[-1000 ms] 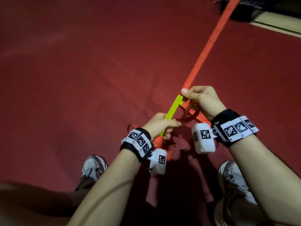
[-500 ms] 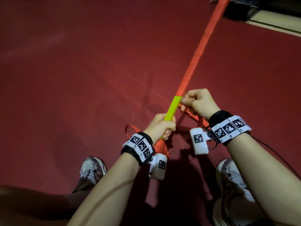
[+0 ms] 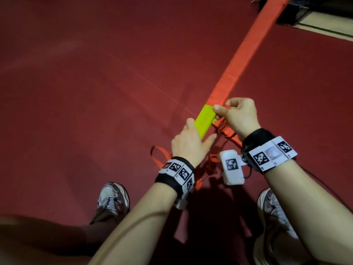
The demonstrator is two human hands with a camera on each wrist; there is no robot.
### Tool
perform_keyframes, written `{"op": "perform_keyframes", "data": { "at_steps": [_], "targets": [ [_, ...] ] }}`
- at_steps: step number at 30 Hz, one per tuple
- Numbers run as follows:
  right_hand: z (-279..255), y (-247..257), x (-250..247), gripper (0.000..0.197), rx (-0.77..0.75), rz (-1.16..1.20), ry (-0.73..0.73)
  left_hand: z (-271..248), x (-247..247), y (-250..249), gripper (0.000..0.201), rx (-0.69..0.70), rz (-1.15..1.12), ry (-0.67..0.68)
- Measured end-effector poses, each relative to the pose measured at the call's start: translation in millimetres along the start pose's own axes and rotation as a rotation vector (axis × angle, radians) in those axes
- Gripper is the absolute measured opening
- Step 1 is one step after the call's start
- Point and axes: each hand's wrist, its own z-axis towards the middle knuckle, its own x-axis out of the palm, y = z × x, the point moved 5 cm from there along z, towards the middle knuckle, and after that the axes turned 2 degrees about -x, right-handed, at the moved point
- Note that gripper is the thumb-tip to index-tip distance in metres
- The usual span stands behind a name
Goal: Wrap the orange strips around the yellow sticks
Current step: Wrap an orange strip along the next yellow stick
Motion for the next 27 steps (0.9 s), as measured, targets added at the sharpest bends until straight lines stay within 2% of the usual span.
{"op": "perform_keyframes", "data": {
  "at_steps": [2,3,5,7,10,12,14,17,19,21,23,25,27],
  "targets": [
    [3.1,-0.9,-4.1,0.022,-0.006,0.026,0.037,1.4,10.6,-1.6,0.056,0.004,-0.198,0.165],
    [4.6,0.8,-7.5,0.018,-0.027,0.038,0.070,2.9,14.7,-2.6,0.051,-0.020,-0.408,0.275],
    [5.1,5.0,-11.5,0.022,-0.081,0.109,0.187,2.5,19.6,-7.9,0.028,-0.085,-0.915,0.491],
    [-0.9,10.1,-6.5,0.022,-0.127,0.173,0.344,1.1,18.0,-10.8,0.013,-0.116,-1.138,0.640],
    [-10.3,12.9,5.5,0.017,-0.149,0.184,0.413,-7.2,22.3,-13.1,0.009,-0.190,-1.281,0.716],
    [-7.9,9.5,8.5,0.017,-0.151,0.111,0.380,-7.6,24.5,-13.0,0.010,-0.233,-1.347,0.620],
    [-0.5,4.1,5.0,0.021,-0.169,-0.062,0.339,-4.3,22.5,-11.5,0.014,-0.236,-1.339,0.498],
    [4.0,-1.3,-3.1,0.023,-0.206,-0.341,0.304,-4.2,21.2,-9.2,0.028,-0.219,-1.240,0.437],
    [1.4,-0.9,-4.0,0.023,-0.200,-0.438,0.309,-4.1,22.5,-2.9,0.029,-0.236,-1.120,0.381],
    [-1.8,3.1,-1.8,0.025,-0.185,-0.465,0.317,-0.5,19.4,0.3,0.031,-0.210,-0.967,0.300],
    [-4.1,10.6,1.8,0.030,-0.164,-0.417,0.312,6.2,11.2,0.8,0.031,-0.147,-0.722,0.218],
    [-6.7,16.9,6.1,0.041,-0.126,-0.367,0.294,10.5,4.5,-1.0,0.022,-0.105,-0.461,0.168],
    [-7.7,19.6,6.7,0.048,-0.101,-0.375,0.250,9.9,1.3,-3.9,0.031,-0.075,-0.311,0.129]
  ]
}}
